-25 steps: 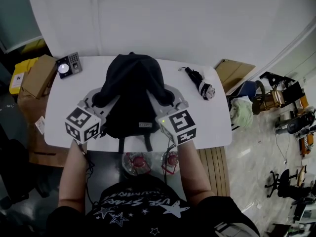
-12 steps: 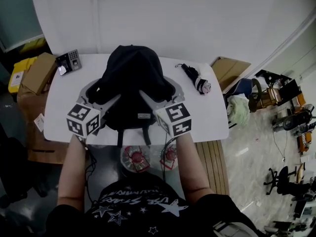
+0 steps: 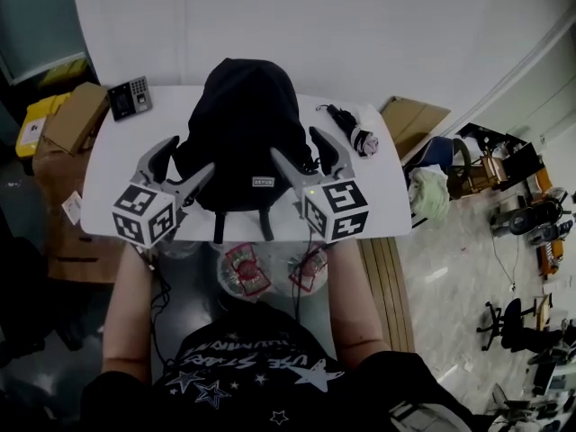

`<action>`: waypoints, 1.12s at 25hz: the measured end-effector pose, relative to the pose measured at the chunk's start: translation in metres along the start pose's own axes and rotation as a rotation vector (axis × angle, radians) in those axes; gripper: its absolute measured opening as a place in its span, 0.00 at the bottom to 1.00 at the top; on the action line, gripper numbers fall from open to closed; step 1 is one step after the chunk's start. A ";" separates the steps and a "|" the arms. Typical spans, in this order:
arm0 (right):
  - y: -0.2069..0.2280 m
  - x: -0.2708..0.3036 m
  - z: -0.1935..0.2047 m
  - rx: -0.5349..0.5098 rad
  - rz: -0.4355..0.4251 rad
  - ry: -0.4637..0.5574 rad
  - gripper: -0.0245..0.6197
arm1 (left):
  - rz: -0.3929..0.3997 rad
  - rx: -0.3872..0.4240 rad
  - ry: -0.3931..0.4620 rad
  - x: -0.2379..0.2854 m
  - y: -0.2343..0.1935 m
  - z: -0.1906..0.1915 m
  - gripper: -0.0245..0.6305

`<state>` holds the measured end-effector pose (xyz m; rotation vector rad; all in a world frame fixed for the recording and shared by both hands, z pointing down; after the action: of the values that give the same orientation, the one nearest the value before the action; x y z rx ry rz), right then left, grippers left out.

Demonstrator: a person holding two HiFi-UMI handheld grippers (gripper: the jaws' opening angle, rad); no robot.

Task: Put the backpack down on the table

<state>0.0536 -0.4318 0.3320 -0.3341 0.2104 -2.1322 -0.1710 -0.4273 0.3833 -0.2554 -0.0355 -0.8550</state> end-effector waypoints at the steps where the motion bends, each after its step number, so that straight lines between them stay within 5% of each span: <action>1: -0.005 -0.007 -0.001 0.000 0.002 0.004 0.56 | 0.006 -0.001 0.009 -0.006 0.005 0.000 0.59; 12: -0.078 -0.066 0.006 0.045 -0.064 -0.014 0.54 | 0.191 0.052 -0.044 -0.067 0.074 0.027 0.59; 14: -0.085 -0.077 0.006 0.049 -0.030 -0.002 0.35 | 0.204 0.039 -0.048 -0.076 0.079 0.032 0.59; 17: -0.097 -0.095 0.011 0.093 -0.001 0.006 0.29 | 0.212 0.041 -0.049 -0.090 0.087 0.039 0.59; 23: -0.130 -0.121 0.025 0.154 0.037 -0.018 0.06 | 0.198 0.019 -0.025 -0.122 0.093 0.052 0.40; 28: -0.151 -0.136 0.030 0.157 0.027 -0.054 0.04 | 0.199 0.014 -0.027 -0.142 0.097 0.065 0.20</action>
<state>0.0151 -0.2357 0.3815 -0.2942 0.0155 -2.0954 -0.1868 -0.2461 0.4068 -0.2533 -0.0408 -0.6531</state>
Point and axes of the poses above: the fingertips, and each gripper's own axes: x forward along the fingers, y to its right, z out of its underside, the point moved 5 cm from there along -x, backward along the fingers, and after that the axes turned 7 degrees about -x, right-handed, at the moved point
